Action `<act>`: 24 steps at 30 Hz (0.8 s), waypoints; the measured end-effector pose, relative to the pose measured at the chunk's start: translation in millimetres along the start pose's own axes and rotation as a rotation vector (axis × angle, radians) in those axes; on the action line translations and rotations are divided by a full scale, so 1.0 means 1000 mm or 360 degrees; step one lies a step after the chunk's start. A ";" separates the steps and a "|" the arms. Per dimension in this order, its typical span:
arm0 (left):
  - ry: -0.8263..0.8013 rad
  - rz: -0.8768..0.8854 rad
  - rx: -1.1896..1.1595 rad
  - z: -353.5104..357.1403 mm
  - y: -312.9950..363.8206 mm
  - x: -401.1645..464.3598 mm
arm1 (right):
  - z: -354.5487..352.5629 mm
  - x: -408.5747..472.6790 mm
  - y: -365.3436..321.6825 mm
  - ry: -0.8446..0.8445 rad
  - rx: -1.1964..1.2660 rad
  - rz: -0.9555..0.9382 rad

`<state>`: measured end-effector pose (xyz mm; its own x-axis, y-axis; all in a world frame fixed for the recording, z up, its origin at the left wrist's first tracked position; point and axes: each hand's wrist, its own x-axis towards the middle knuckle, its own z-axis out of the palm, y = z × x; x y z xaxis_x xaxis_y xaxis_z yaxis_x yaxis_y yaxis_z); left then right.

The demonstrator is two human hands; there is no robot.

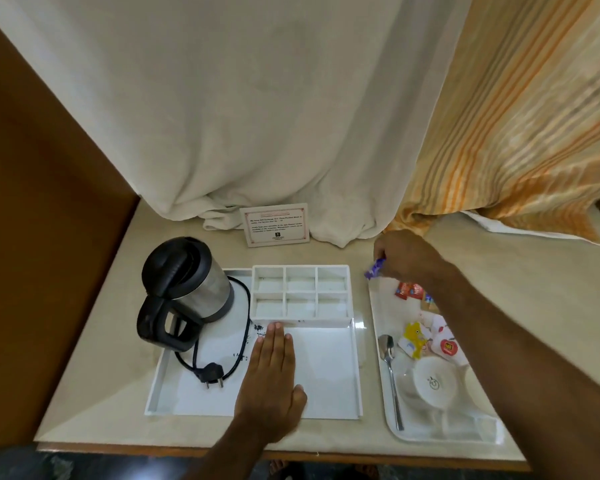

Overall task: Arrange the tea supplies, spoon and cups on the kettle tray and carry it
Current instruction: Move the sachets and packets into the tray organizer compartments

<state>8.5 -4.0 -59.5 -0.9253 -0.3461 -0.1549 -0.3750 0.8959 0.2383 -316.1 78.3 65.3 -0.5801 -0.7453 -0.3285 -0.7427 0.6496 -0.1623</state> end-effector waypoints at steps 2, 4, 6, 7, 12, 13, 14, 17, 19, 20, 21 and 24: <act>-0.0040 -0.0021 0.0013 -0.001 0.000 0.001 | -0.018 -0.003 -0.032 0.0340 0.0201 -0.0066; -0.0073 -0.0039 0.0040 -0.002 0.001 0.001 | -0.026 -0.004 -0.077 0.0368 0.0456 -0.0243; -0.0083 -0.0037 0.0036 -0.002 0.001 0.002 | -0.021 -0.002 -0.121 0.0249 0.0561 -0.0341; -0.0087 -0.0037 0.0033 -0.002 0.002 0.002 | -0.016 0.001 -0.139 0.0201 0.0515 -0.0347; -0.0102 -0.0052 -0.0003 -0.001 0.000 0.003 | 0.014 0.020 -0.192 0.0056 0.0090 -0.0263; -0.0105 -0.0060 -0.0016 -0.001 0.000 0.003 | 0.017 0.021 -0.195 0.0029 0.0008 -0.0261; -0.0096 -0.0067 -0.0023 0.000 0.000 0.003 | 0.020 0.020 -0.198 0.0029 -0.0056 -0.0277; -0.0085 -0.0074 -0.0036 -0.001 0.000 0.002 | 0.030 0.017 -0.198 0.0242 -0.0027 -0.0370; -0.0080 -0.0067 -0.0022 -0.002 0.001 0.002 | 0.031 0.016 -0.191 0.0403 0.0147 -0.0397; -0.0081 -0.0065 -0.0017 -0.002 0.001 0.002 | 0.029 0.014 -0.183 0.0462 0.0260 -0.0381; -0.0080 -0.0055 -0.0010 -0.002 0.000 0.002 | 0.025 0.011 -0.170 0.0520 0.0361 -0.0324; -0.0072 -0.0044 0.0005 0.001 -0.002 0.001 | 0.017 -0.003 -0.107 0.0687 0.0440 -0.0005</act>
<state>8.3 -5.5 -60.7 -0.9111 -0.3579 -0.2045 -0.4001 0.8871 0.2302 -229.3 14.0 68.2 -0.7064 -0.7036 0.0770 -0.6625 0.6190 -0.4217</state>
